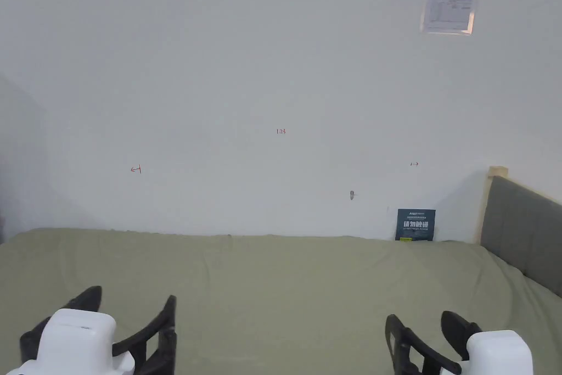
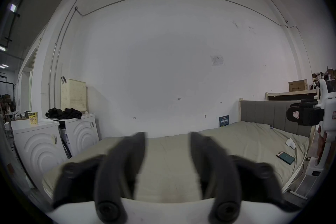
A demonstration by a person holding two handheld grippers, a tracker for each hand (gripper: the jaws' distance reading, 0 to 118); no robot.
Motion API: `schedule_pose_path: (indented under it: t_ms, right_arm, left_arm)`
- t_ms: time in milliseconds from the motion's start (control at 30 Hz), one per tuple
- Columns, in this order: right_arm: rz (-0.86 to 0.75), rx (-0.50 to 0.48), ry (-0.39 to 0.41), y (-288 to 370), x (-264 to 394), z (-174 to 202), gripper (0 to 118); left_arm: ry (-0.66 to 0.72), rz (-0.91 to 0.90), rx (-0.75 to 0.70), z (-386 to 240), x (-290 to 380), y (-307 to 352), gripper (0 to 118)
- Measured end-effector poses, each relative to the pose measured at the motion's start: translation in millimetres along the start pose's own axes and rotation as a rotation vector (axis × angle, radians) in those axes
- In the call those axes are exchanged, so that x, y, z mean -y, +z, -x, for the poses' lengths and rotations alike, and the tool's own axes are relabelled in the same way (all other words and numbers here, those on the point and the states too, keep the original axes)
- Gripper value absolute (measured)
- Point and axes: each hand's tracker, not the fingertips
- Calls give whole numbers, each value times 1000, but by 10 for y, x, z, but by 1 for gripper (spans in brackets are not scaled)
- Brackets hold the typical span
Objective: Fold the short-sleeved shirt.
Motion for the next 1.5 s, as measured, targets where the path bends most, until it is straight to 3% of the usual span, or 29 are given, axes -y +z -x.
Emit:
schedule_pose_path:
  t_ms: [100, 200, 267, 567, 633, 767, 1000, 1500]
  right_arm:
    - [-5, 9, 14, 0, 10, 17, 84]
    - [-2, 16, 19, -1, 6, 30, 105]
    - [7, 19, 15, -20, -6, 43, 114]
    - [25, 23, 50, -53, -56, 132, 114]
    - [26, 0, 13, -74, -74, 113, 114]
    - [59, -63, -136, -106, -130, 30, 114]
    - [76, 15, -169, -100, -242, 5, 114]
    - [116, 18, -244, -53, -276, 60, 114]
  left_arm:
    - [-7, -12, -9, -18, -7, 1, 91]
    - [-6, -10, -20, -21, -2, -6, 116]
    - [-3, -23, -22, -15, -1, 9, 118]
    - [12, -3, -29, 10, -1, -27, 118]
    - [19, 9, -16, 12, -1, -41, 118]
    - [18, 16, -20, 23, 28, -51, 118]
    - [29, 45, -27, 43, 89, -74, 118]
    - [32, 65, -17, -26, 129, -91, 118]
